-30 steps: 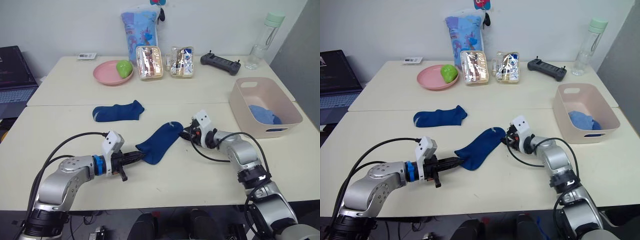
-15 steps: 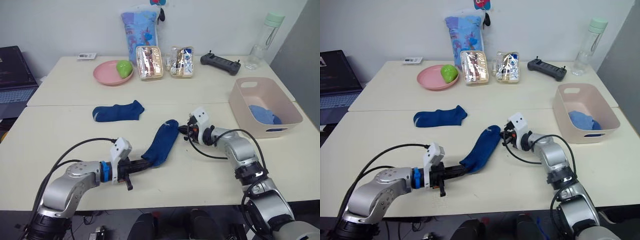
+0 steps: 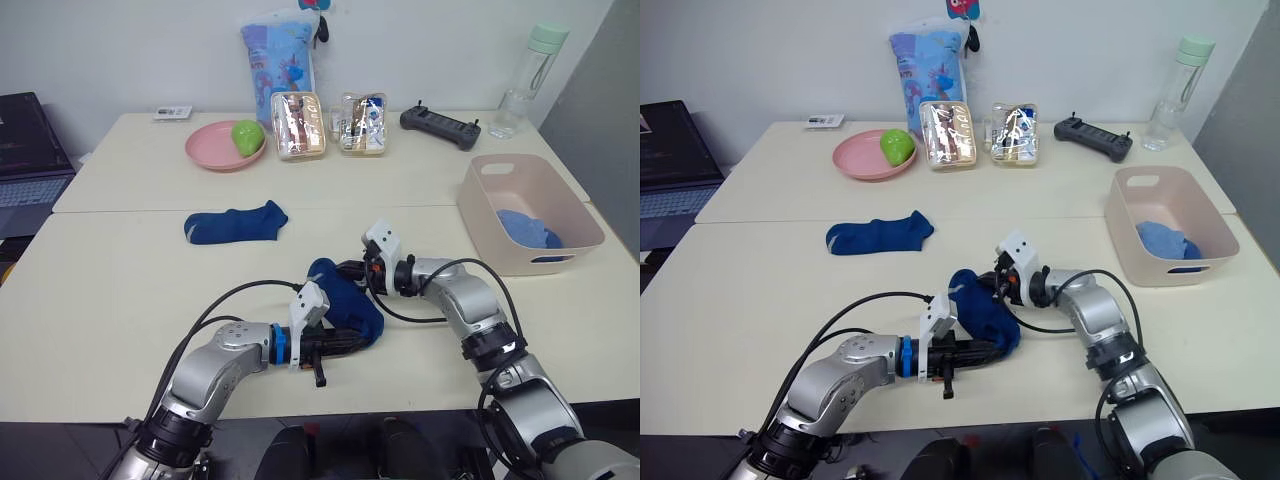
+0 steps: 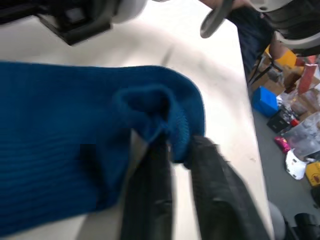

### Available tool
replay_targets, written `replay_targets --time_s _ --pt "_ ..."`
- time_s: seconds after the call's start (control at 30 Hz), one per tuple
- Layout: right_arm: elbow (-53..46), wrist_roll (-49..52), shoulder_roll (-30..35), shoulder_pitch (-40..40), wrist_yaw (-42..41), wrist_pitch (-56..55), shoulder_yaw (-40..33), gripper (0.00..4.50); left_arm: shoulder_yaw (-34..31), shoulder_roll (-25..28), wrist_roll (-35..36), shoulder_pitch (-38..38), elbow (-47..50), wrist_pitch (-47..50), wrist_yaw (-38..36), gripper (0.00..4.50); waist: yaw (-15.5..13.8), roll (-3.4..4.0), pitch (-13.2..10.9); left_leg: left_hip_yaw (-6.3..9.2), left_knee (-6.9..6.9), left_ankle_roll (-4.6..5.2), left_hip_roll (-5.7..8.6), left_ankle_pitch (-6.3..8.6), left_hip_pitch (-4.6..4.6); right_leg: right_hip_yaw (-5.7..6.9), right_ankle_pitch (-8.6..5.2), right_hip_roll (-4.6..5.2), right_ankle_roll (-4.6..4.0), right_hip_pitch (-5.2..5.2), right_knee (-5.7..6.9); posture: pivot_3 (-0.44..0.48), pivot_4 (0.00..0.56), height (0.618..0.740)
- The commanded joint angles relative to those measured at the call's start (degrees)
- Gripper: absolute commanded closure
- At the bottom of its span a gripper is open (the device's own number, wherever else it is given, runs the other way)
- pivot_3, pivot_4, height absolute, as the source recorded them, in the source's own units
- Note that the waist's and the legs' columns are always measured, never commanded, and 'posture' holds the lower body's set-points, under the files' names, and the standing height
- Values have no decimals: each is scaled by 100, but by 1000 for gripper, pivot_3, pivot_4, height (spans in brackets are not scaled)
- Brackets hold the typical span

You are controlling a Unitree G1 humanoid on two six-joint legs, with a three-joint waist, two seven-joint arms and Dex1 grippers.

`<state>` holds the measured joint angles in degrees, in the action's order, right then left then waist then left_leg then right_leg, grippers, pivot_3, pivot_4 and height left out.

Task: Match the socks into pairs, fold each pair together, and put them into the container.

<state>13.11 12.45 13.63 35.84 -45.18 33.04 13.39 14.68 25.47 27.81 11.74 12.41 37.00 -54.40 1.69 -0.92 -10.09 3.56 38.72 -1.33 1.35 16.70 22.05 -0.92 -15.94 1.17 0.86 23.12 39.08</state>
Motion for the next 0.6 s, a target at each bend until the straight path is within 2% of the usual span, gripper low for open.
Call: replay_targets --time_s 0.03,0.27,0.33,0.47,0.6 --pt "-470 170 23 -58 147 -55 -361 3863 -142 188 125 9 154 -60 -210 2668 -1 0 0 0 0 0 0 0 0 0 0 0 0 0 0 0 150 740" --pt "-1572 519 645 -201 10 440 -731 1245 -770 1211 493 -149 552 23 -811 371 0 1 0 3 -1 0 0 0 1 2 -1 0 0 1 -2 0 150 740" --pt "-2063 690 1014 -413 -268 710 -714 772 -1010 1373 459 40 258 -57 -831 371 -2 1 -1 4 -1 0 0 0 2 3 -1 0 0 0 -4 0 150 740" --pt "-2891 606 1836 -1178 -637 672 -450 772 -1187 1167 302 800 -739 -325 -714 371 -140 0 -1 18 1 1 6 0 7 15 -2 1 1 -4 -12 0 150 740" --pt "-3470 670 2293 -1902 -684 746 -447 772 -1058 607 -362 1568 -1912 -1139 -238 371 -148 -3 -3 7 5 1 7 1 10 7 -1 1 3 -5 -11 0 150 740"
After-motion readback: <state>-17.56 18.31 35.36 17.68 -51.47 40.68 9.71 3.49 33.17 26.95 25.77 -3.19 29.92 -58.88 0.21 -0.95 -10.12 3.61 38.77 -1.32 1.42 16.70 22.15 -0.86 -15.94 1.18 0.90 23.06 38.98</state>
